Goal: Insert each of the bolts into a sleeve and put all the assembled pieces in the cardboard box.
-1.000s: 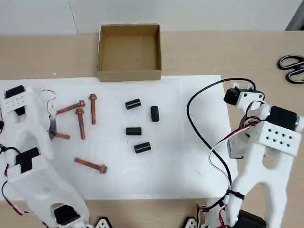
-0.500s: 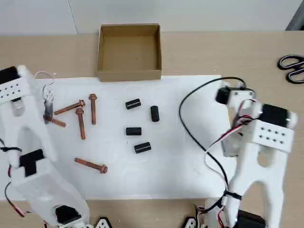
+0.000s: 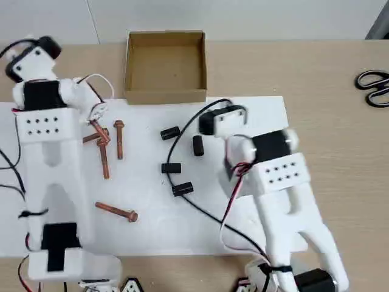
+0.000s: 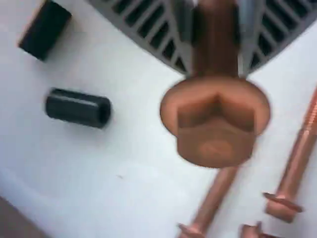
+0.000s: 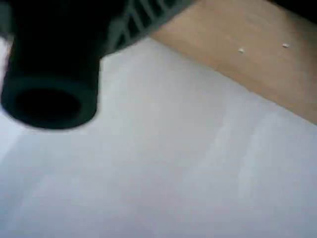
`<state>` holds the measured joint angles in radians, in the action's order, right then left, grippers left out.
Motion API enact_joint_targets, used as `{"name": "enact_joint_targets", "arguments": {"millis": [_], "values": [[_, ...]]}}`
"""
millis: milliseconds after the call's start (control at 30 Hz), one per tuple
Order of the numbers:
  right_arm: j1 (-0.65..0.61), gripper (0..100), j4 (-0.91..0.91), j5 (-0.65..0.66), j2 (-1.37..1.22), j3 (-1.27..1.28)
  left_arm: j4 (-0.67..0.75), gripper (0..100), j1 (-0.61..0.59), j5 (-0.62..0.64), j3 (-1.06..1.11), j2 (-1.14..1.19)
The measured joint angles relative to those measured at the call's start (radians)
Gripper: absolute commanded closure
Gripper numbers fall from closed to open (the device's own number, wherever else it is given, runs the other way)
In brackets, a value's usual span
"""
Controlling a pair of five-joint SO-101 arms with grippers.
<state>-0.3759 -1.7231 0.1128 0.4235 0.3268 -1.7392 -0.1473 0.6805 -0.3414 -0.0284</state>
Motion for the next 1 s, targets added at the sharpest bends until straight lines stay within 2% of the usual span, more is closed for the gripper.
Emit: {"name": "enact_joint_targets", "arguments": {"millis": [267, 467, 667, 900, 1000], "values": [[-0.078, 99.5, 0.0, -0.077, 0.129, 0.0, 0.0, 99, 0.044, -0.025, 0.0, -0.252], [-0.08, 99.5, 0.0, -0.229, 0.344, 0.0, -0.002, 99, 0.094, -0.06, 0.072, -0.489], [-0.08, 99.5, 0.0, -0.29, 0.466, 0.015, 0.046, 99, 0.115, -0.06, 0.387, -0.749], [-0.084, 99.5, 0.115, -0.373, 0.476, 0.083, 0.253, 99, 0.117, -0.052, 0.783, -1.076], [-0.143, 99.5, 0.187, -0.377, 0.476, 0.114, 0.35, 99, 0.127, -0.048, 0.947, -1.247]]}}
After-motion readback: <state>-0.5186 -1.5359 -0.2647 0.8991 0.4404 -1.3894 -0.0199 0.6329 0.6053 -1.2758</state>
